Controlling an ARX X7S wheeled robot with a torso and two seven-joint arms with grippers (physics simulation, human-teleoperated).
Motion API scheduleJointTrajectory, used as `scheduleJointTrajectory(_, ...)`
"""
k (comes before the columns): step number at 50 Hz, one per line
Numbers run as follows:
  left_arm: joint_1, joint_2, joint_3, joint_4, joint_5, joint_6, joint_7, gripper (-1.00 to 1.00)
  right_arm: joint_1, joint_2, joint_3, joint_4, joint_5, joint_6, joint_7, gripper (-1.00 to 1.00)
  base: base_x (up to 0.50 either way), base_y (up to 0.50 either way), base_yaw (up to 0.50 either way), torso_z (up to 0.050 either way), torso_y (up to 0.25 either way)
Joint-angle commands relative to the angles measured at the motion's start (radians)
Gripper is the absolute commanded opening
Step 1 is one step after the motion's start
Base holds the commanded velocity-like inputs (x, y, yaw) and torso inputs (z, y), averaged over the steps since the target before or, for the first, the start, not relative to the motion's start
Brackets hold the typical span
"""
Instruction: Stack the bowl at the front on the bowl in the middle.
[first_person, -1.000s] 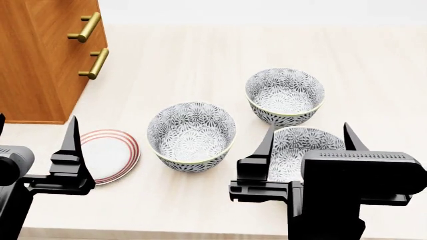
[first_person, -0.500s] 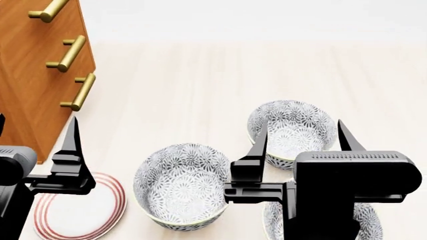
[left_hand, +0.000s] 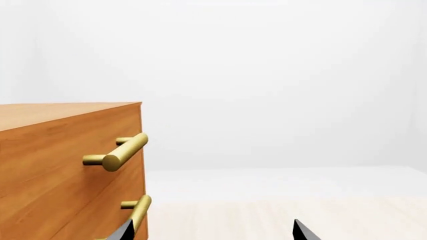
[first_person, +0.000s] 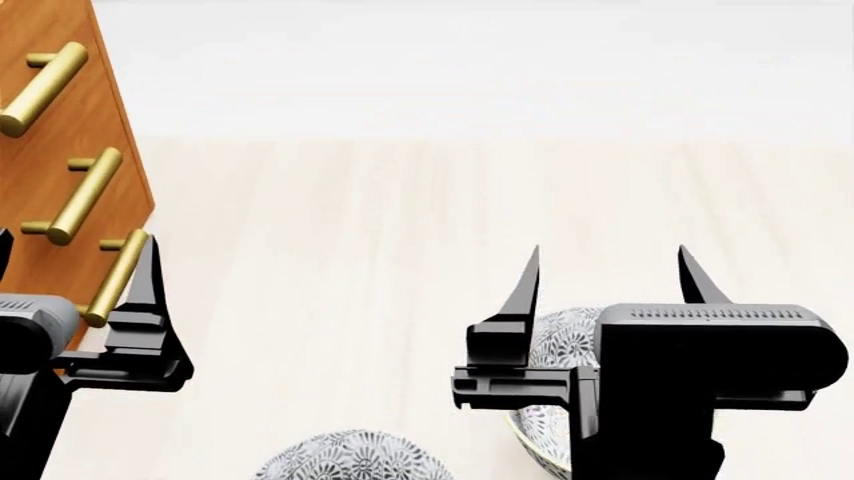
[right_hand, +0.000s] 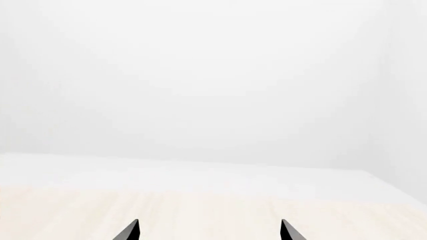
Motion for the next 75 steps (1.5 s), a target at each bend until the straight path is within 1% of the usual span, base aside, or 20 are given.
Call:
scheduleJointTrajectory(1,0.003,-0.004,0.006,-0.009,-0.007,0.006,-0.005,1.00,0.032,-0.024,0.051,0.023,0.064,0.103,0.000,1.00,0.00,0.00,0.00,0.000,0.010)
scheduleJointTrajectory(8,0.001,-0.009,0.009,-0.004,-0.010,0.001,-0.010,1.00,0.065,-0.035,0.067,0.020,0.073,0.163,0.026,1.00,0.00,0.00,0.00,0.000,0.000)
scheduleJointTrajectory(11,0.000,-0.014,0.011,0.001,-0.010,-0.004,-0.012,1.00,0.157,-0.022,0.079,-0.028,0.066,0.301,0.063,1.00,0.00,0.00,0.00,0.000,0.000)
scheduleJointTrajectory(15,-0.002,-0.019,0.005,0.013,-0.016,-0.019,-0.017,1.00,0.383,-0.003,0.181,-0.133,0.137,0.641,0.036,1.00,0.00,0.00,0.00,0.000,0.000)
scheduleJointTrajectory(16,-0.003,-0.019,0.003,0.018,-0.018,-0.024,-0.019,1.00,0.453,0.020,0.224,-0.126,0.209,0.710,0.058,1.00,0.00,0.00,0.00,0.000,0.000)
scheduleJointTrajectory(17,-0.003,-0.019,0.002,0.019,-0.020,-0.026,-0.020,1.00,0.471,0.054,0.264,-0.079,0.359,0.710,0.170,1.00,0.00,0.00,0.00,0.000,0.000)
scheduleJointTrajectory(18,-0.003,-0.019,0.003,0.021,-0.021,-0.028,-0.021,1.00,0.524,0.119,0.332,0.037,0.509,0.710,0.320,1.00,0.00,0.00,0.00,0.000,0.000)
scheduleJointTrajectory(20,-0.003,-0.020,0.003,0.027,-0.024,-0.033,-0.023,1.00,0.572,0.179,0.352,0.131,0.809,0.708,0.620,1.00,0.00,0.00,0.00,0.000,0.000)
scheduleJointTrajectory(22,-0.004,-0.022,0.000,0.035,-0.029,-0.040,-0.023,1.00,0.613,0.213,0.342,0.216,1.084,0.704,0.708,1.00,0.00,0.00,0.00,0.000,0.000)
scheduleJointTrajectory(24,-0.010,-0.024,-0.003,0.036,-0.034,-0.047,-0.024,1.00,0.622,0.233,0.320,0.251,1.031,0.641,0.664,1.00,0.00,0.00,0.00,0.000,0.000)
scheduleJointTrajectory(25,-0.012,-0.024,-0.004,0.042,-0.036,-0.053,-0.025,1.00,0.638,0.246,0.294,0.296,1.016,0.664,0.675,1.00,0.00,0.00,0.00,0.000,0.000)
scheduleJointTrajectory(27,-0.017,-0.026,-0.004,0.046,-0.039,-0.059,-0.026,1.00,0.675,0.253,0.287,0.434,1.110,0.706,0.729,1.00,0.00,0.00,0.00,0.000,0.000)
scheduleJointTrajectory(30,-0.019,-0.028,-0.003,0.043,-0.038,-0.057,-0.027,1.00,0.699,0.280,0.242,0.513,1.120,0.683,0.680,1.00,0.00,0.00,0.00,0.000,0.000)
scheduleJointTrajectory(34,-0.018,-0.033,-0.003,0.033,-0.038,-0.049,-0.025,1.00,0.724,0.317,0.161,0.584,1.050,0.638,0.610,1.00,0.00,0.00,0.00,0.000,0.000)
scheduleJointTrajectory(48,-0.020,-0.039,0.001,0.004,-0.044,-0.032,-0.022,1.00,0.746,0.359,0.137,0.787,1.079,0.656,0.551,1.00,0.00,0.00,0.00,0.000,0.000)
scheduleJointTrajectory(51,-0.029,-0.038,0.008,-0.011,-0.043,-0.025,-0.019,1.00,0.716,0.399,0.054,0.871,0.988,0.563,0.427,1.00,0.00,0.00,0.00,0.000,0.000)
scheduleJointTrajectory(54,-0.032,-0.040,0.011,-0.014,-0.042,-0.024,-0.020,1.00,0.719,0.404,0.035,0.904,0.970,0.550,0.409,1.00,0.00,0.00,0.00,0.000,0.000)
scheduleJointTrajectory(55,-0.029,-0.045,0.017,-0.046,-0.036,-0.003,-0.010,1.00,0.724,0.399,-0.062,1.054,0.888,0.499,0.274,1.00,0.00,0.00,0.00,0.000,0.000)
scheduleJointTrajectory(56,-0.029,-0.046,0.018,-0.048,-0.035,-0.001,-0.011,1.00,0.730,0.399,-0.075,1.145,0.878,0.491,0.259,1.00,0.00,0.00,0.00,0.000,0.000)
scheduleJointTrajectory(75,-0.031,-0.056,0.024,-0.038,-0.045,-0.012,-0.019,1.00,0.745,0.390,-0.183,1.274,0.819,0.464,0.155,1.00,0.00,0.00,0.00,0.000,0.000)
